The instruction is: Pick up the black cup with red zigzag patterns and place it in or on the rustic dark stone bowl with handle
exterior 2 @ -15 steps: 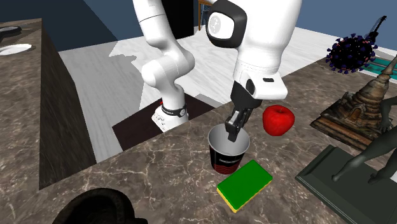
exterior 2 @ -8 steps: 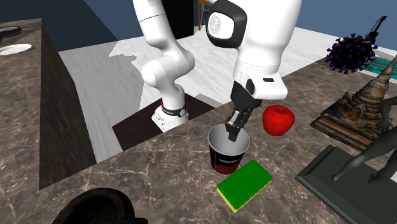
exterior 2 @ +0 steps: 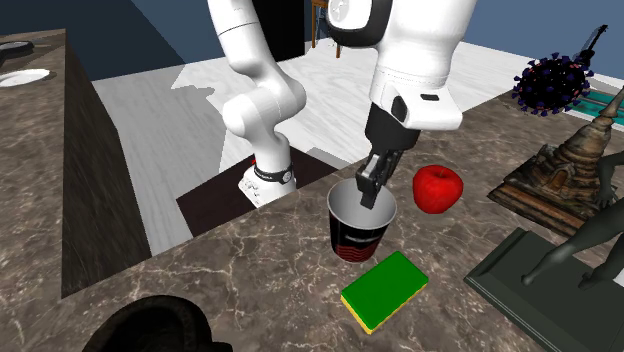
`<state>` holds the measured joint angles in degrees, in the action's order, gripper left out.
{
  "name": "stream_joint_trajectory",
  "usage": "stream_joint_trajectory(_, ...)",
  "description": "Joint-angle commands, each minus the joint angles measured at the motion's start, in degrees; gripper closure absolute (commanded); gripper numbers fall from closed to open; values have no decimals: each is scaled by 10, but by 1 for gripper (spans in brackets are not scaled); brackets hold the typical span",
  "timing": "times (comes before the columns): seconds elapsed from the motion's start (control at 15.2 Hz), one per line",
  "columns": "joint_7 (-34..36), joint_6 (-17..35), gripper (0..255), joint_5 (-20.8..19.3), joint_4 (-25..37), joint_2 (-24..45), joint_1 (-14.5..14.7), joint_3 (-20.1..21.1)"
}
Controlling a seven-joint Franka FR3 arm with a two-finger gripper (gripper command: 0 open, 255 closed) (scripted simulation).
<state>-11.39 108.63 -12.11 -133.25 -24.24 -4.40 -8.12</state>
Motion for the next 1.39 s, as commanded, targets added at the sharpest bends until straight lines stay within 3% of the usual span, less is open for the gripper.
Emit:
stream_joint_trajectory(0.0, -2, -17, 255, 2, 16, -1, 1, 1)
stream_joint_trajectory(1.32, -23, -168, 255, 11, 175, 6, 4, 10)
